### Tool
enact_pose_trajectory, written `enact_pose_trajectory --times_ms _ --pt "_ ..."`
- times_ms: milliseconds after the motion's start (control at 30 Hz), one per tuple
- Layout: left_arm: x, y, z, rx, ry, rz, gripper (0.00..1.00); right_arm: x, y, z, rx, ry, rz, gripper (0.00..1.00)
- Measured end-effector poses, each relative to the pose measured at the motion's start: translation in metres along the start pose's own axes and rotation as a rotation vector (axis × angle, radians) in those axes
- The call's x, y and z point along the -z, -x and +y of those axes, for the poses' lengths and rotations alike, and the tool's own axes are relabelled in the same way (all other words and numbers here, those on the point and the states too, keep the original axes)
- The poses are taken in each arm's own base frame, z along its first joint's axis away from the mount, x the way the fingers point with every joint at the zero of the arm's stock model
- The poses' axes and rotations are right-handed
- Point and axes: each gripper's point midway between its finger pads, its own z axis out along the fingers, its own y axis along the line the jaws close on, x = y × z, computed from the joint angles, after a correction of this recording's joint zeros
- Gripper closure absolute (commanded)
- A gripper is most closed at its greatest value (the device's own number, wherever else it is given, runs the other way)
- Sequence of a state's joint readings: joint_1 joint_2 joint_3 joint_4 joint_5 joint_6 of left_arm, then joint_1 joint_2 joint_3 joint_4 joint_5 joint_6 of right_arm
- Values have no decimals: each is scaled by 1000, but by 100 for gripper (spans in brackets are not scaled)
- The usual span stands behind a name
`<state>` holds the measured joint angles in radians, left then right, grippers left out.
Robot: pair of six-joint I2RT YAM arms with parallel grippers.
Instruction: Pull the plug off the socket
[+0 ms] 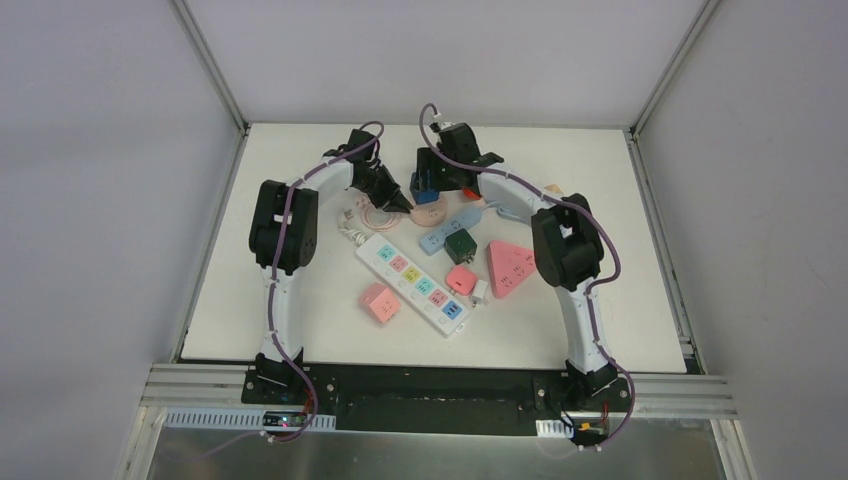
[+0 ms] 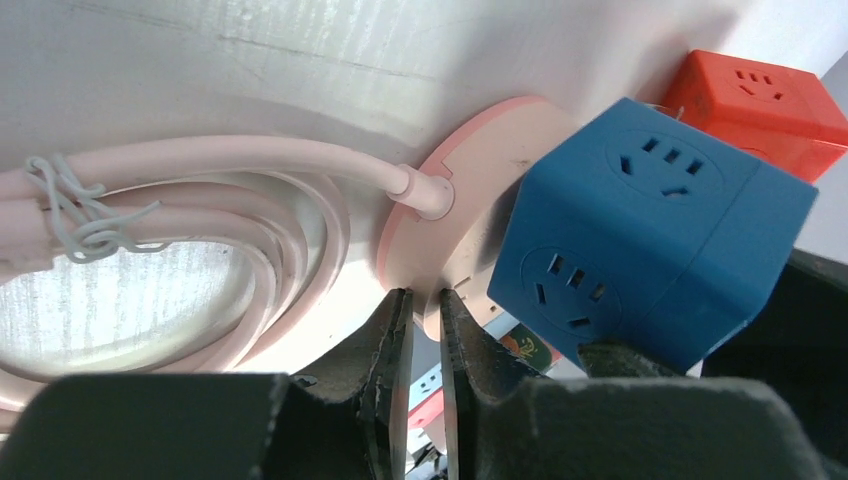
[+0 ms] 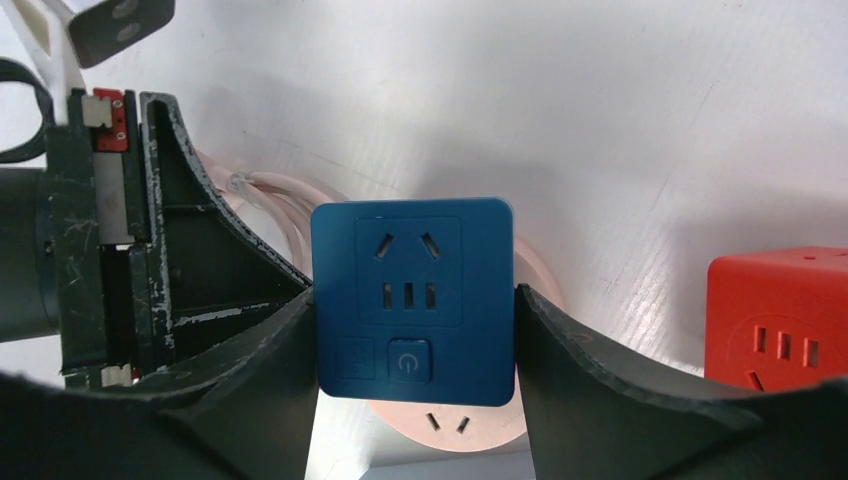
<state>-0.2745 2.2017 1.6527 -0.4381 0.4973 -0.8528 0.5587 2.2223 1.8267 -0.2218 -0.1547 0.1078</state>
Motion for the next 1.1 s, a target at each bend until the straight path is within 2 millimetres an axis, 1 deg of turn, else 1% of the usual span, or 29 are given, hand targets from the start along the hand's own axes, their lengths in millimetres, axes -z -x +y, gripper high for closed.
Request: enact_pose_trajectory --times_ms 167,367,533,633,800,933,1100 --pt "-1 -3 5 8 20 16 86 0 -7 8 100 -60 -22 100" --pt "2 -5 5 16 35 27 86 1 -7 18 207 -118 -53 100" --pt "3 -6 5 19 44 34 86 5 -6 23 245 -126 -61 100" --pt "2 -7 5 22 47 39 85 5 -5 23 246 -126 -63 100" --pt "2 -7 5 24 49 42 78 6 -6 20 185 -114 -55 100" --pt "0 -8 4 21 50 48 77 7 -7 14 106 -93 -32 100" --pt "-2 -11 2 18 47 59 77 8 -7 11 98 -98 -25 100"
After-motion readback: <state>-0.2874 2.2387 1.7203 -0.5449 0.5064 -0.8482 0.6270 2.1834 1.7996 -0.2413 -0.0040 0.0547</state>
